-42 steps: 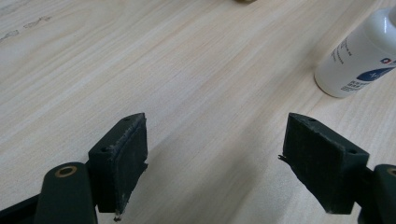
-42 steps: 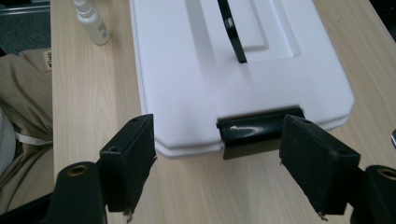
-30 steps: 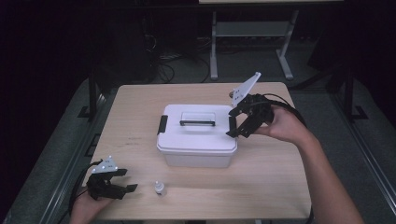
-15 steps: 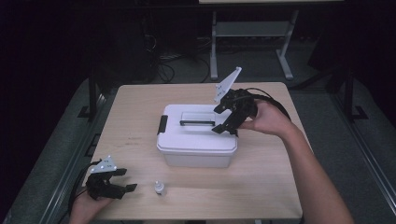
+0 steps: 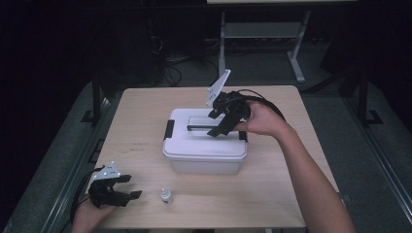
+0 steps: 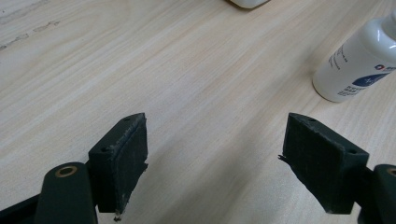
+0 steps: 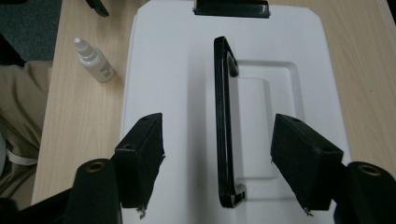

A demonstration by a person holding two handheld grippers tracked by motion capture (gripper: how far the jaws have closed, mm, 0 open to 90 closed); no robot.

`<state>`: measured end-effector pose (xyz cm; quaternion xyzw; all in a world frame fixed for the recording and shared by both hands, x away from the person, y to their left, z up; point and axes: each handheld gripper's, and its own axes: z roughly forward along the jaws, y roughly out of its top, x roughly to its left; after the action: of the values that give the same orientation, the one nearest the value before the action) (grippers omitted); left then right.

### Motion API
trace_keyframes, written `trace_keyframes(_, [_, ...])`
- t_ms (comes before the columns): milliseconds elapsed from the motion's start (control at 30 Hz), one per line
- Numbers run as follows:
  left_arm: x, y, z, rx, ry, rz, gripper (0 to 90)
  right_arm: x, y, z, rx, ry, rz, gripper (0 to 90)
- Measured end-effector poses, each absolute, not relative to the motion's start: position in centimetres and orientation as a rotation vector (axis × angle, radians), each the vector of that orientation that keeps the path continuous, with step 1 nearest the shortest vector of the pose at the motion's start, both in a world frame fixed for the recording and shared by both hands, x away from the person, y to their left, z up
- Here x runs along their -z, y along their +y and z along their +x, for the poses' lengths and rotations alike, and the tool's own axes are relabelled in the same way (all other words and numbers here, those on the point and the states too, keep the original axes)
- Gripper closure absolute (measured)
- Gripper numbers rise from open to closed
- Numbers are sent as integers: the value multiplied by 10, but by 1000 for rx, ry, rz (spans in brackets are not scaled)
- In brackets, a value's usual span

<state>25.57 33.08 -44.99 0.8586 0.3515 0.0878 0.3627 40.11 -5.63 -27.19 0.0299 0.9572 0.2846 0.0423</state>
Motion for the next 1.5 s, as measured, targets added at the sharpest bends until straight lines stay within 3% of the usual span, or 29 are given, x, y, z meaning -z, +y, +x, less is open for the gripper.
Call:
trace_keyframes(567, [450,330,257,-214,907,2209,223,283,-44,418,-771,2968,85,700])
trace_keyframes(1167, [449,330,257,-215,894,2209,224,285,-32,430,-751,2996,88,830])
trace_keyframes(1500, [449,330,257,-213,893,2206,224,285,-32,434,-773,3021,75,839])
